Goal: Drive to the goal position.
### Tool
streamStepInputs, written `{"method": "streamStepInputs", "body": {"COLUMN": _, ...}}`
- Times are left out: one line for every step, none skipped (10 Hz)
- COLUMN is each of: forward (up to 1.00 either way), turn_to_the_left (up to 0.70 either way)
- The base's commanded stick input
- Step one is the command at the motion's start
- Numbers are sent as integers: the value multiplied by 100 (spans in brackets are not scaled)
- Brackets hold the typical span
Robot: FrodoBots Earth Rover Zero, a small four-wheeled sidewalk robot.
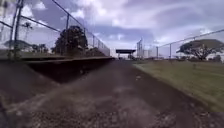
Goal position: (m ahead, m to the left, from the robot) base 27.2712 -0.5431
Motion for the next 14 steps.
{"method": "streamStepInputs", "body": {"forward": 70, "turn_to_the_left": 0}}
{"method": "streamStepInputs", "body": {"forward": 70, "turn_to_the_left": 0}}
{"method": "streamStepInputs", "body": {"forward": 70, "turn_to_the_left": 0}}
{"method": "streamStepInputs", "body": {"forward": 70, "turn_to_the_left": 0}}
{"method": "streamStepInputs", "body": {"forward": 70, "turn_to_the_left": 0}}
{"method": "streamStepInputs", "body": {"forward": 70, "turn_to_the_left": 0}}
{"method": "streamStepInputs", "body": {"forward": 70, "turn_to_the_left": 0}}
{"method": "streamStepInputs", "body": {"forward": 70, "turn_to_the_left": 0}}
{"method": "streamStepInputs", "body": {"forward": 70, "turn_to_the_left": 0}}
{"method": "streamStepInputs", "body": {"forward": 70, "turn_to_the_left": 0}}
{"method": "streamStepInputs", "body": {"forward": 70, "turn_to_the_left": 0}}
{"method": "streamStepInputs", "body": {"forward": 70, "turn_to_the_left": 0}}
{"method": "streamStepInputs", "body": {"forward": 70, "turn_to_the_left": -1}}
{"method": "streamStepInputs", "body": {"forward": 70, "turn_to_the_left": -15}}
